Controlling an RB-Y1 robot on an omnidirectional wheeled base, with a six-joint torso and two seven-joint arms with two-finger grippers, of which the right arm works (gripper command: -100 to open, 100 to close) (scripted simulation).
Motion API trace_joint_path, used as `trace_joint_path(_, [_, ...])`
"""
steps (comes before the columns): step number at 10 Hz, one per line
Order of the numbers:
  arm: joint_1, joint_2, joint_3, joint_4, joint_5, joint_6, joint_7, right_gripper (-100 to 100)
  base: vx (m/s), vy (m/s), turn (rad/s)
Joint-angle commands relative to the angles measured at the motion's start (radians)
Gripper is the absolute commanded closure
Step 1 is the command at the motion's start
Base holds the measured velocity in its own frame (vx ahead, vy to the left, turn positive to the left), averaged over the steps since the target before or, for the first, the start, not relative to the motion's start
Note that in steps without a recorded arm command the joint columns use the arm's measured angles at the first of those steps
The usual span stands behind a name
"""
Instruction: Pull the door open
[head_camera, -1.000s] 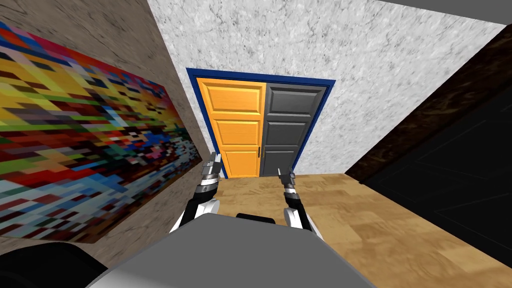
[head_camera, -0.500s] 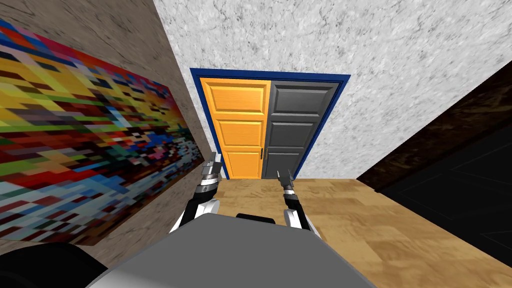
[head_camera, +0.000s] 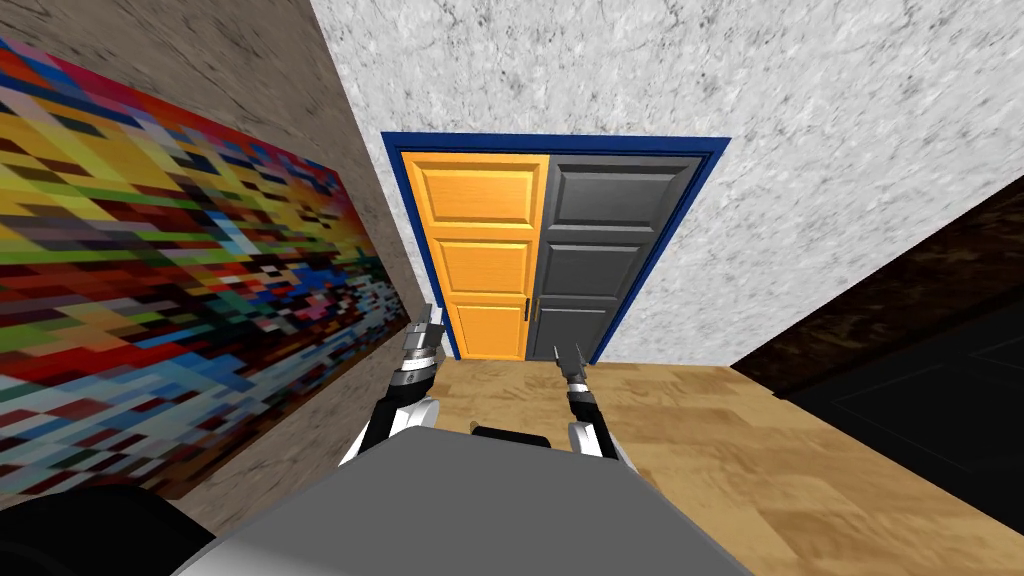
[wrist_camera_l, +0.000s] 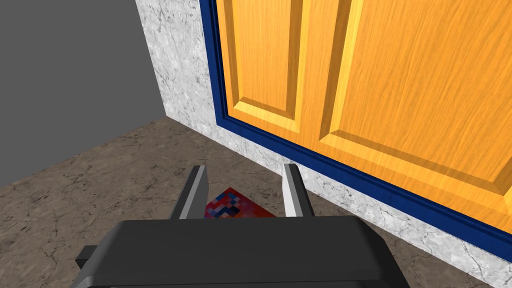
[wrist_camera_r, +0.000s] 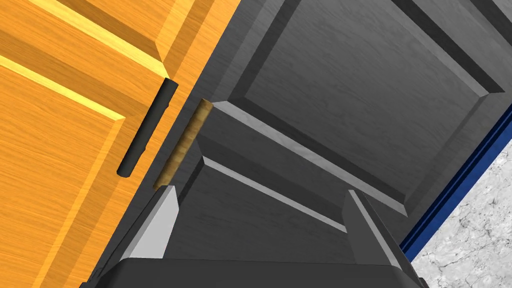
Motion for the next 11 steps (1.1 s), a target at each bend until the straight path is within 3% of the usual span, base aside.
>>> trace_joint_path(1, [-0.01,-0.01,0.006,0.039,-0.021,-0.006,-0.048,-100,0.081,0.032,0.108])
trace_joint_path(11, [-0.104,-0.067,0.046,0.339,-0.149,-0.071,-0.327,-100,0.112,0.015,0.092])
